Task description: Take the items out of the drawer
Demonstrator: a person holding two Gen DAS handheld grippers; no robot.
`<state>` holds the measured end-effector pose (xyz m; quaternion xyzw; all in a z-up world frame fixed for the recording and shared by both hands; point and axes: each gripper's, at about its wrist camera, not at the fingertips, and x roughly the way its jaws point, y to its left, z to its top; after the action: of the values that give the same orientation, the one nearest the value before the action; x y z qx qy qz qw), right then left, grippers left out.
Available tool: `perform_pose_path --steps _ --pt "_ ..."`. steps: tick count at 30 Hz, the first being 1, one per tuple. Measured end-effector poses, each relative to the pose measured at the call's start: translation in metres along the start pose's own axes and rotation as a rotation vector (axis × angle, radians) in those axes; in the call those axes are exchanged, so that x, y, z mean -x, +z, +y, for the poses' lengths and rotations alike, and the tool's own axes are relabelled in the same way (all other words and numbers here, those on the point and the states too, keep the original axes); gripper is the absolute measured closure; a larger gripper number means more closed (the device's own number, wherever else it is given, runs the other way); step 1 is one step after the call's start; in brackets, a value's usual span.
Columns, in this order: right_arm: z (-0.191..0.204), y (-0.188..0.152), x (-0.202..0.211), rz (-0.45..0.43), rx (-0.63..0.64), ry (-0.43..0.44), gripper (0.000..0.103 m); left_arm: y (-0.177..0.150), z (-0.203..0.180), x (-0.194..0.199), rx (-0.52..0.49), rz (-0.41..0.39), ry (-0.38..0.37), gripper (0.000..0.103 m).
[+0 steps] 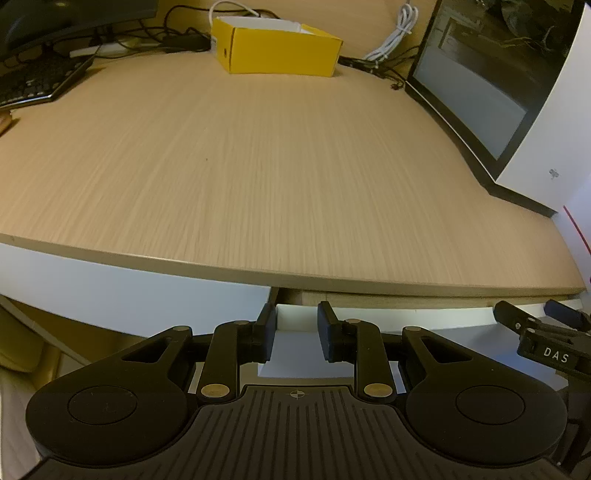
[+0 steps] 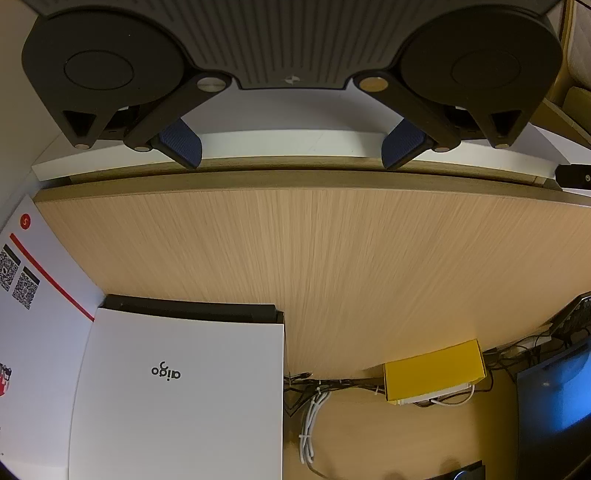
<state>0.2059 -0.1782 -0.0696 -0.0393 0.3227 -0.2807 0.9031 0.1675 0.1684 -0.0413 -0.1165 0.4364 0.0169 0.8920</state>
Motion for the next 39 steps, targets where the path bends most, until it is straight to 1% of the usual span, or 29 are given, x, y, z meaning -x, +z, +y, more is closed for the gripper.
perform_pose_path --steps 4,6,7,11,14,18,20,22,25,27,31,34,37,39 --pt "0.000 0.001 0.001 0.015 0.000 0.003 0.000 -0.002 0.001 0.003 -0.011 0.000 0.000 0.075" --pt "-0.001 0.003 0.003 -0.005 -0.008 0.012 0.000 -0.003 0.002 0.004 -0.001 -0.013 0.005 0.080" --pt "-0.001 0.004 0.003 -0.020 -0.008 -0.002 0.000 -0.003 0.002 0.006 0.003 -0.024 0.011 0.080" --pt "-0.001 0.007 -0.003 -0.008 0.002 -0.021 0.000 -0.002 -0.001 0.015 -0.015 -0.076 0.080 0.080" --pt "-0.001 0.005 -0.006 -0.010 0.004 -0.028 0.000 0.000 -0.004 0.023 -0.024 -0.101 0.092 0.080" --pt "-0.002 0.006 -0.007 0.002 -0.011 -0.033 0.000 0.001 -0.019 0.024 -0.050 -0.099 0.045 0.080" --pt "-0.003 0.008 -0.006 0.026 -0.007 -0.026 0.000 0.001 -0.028 0.021 -0.069 -0.088 0.020 0.080" --pt "-0.004 0.010 -0.005 0.052 0.000 -0.017 0.000 -0.001 -0.037 0.016 -0.091 -0.069 -0.015 0.080" --pt "-0.003 0.006 -0.001 0.060 0.005 -0.013 0.000 -0.003 -0.055 0.009 -0.143 -0.052 -0.051 0.080" --pt "-0.003 0.003 0.002 0.047 0.003 -0.014 0.000 -0.005 -0.068 0.002 -0.177 -0.048 -0.062 0.080" --pt "-0.005 -0.003 0.009 0.004 -0.006 -0.003 0.000 -0.004 -0.081 -0.008 -0.195 -0.039 -0.081 0.080" --pt "-0.010 -0.004 0.017 -0.054 -0.012 -0.037 0.000 -0.004 -0.086 -0.011 -0.210 -0.035 -0.077 0.080" --pt "-0.016 -0.002 0.011 -0.045 -0.021 -0.045 0.000 -0.003 -0.087 -0.015 -0.204 -0.024 -0.075 0.080" --pt "-0.017 -0.001 0.009 -0.055 -0.020 -0.049 0.000 -0.002 -0.088 -0.017 -0.202 -0.022 -0.076 0.080"
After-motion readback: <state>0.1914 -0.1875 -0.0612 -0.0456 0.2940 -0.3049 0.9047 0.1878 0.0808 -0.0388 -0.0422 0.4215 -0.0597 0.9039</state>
